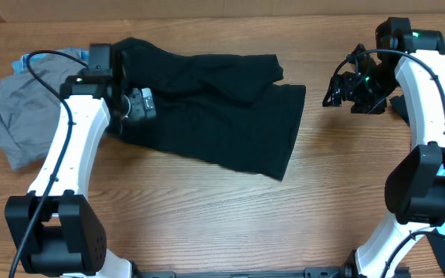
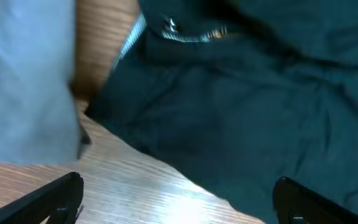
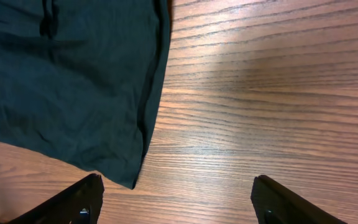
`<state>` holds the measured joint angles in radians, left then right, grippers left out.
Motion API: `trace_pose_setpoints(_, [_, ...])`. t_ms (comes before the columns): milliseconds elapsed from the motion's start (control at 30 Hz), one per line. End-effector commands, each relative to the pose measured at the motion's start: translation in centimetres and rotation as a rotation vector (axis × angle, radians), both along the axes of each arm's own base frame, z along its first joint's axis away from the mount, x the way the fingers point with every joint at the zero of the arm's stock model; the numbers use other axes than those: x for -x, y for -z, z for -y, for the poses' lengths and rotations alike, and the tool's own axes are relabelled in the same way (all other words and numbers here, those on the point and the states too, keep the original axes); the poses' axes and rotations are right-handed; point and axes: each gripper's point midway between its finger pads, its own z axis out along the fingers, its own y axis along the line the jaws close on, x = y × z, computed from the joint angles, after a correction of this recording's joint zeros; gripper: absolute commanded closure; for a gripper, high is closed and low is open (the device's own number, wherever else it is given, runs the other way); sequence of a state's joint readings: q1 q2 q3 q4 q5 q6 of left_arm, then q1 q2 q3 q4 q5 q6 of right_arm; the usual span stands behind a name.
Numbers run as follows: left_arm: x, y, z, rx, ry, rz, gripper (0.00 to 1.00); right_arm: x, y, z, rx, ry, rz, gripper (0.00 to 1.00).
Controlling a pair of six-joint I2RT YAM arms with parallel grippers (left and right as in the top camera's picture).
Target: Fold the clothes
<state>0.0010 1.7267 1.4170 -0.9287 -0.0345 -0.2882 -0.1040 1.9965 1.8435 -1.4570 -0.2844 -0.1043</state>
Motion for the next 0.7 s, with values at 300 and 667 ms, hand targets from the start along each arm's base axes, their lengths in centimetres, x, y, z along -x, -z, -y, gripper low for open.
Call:
trace_pose_setpoints(300, [-0.1,7.9,-8.9,0.101,-0.19,-0.131,0.04,-0.2,0.0,-0.3,-0.012,-0.006,0.01,0.2])
trace_pose_setpoints(667, [-0.9,5.7,-8.5,0.29,-0.076,-0.022,0.0,-0.3,0.2,0.4,0.031,-0.004,0.011,0.19])
